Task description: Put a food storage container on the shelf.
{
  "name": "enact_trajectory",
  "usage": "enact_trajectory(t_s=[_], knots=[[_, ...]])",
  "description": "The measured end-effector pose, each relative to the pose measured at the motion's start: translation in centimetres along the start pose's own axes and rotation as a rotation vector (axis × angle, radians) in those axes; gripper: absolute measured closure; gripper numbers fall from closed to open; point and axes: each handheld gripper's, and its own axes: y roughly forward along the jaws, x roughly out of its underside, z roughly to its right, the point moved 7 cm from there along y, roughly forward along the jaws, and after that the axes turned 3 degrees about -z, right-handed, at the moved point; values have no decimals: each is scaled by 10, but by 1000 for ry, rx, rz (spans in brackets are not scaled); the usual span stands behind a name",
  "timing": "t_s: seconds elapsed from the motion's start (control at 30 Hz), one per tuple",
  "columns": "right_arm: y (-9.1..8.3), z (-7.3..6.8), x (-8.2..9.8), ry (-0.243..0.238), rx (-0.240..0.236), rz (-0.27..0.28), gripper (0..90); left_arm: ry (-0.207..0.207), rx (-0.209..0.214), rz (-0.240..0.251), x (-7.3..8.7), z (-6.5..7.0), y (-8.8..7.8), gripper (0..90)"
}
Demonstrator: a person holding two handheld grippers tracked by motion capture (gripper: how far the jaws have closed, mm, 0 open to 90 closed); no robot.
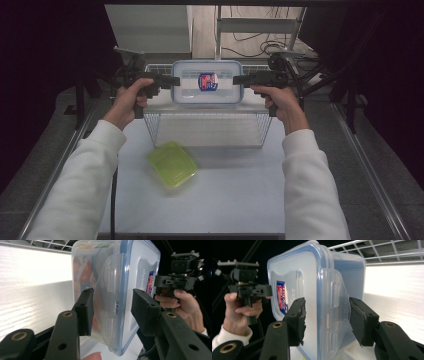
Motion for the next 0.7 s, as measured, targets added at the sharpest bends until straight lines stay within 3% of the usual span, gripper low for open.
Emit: enact_trajectory(t_s=[0.17, 0.23, 0.5, 0.7], knots=[[3, 4, -3, 56, 6, 12, 485, -59, 5, 7, -5, -6, 3, 534], [4, 6, -5, 100, 10, 11, 483, -89, -2, 7, -8, -8, 6, 526], [8, 11, -8, 181, 25, 21, 478, -174, -10, 17, -14, -13, 11, 512], [12, 17, -9, 246, 42, 41, 473, -206, -10, 28, -16, -19, 15, 497]])
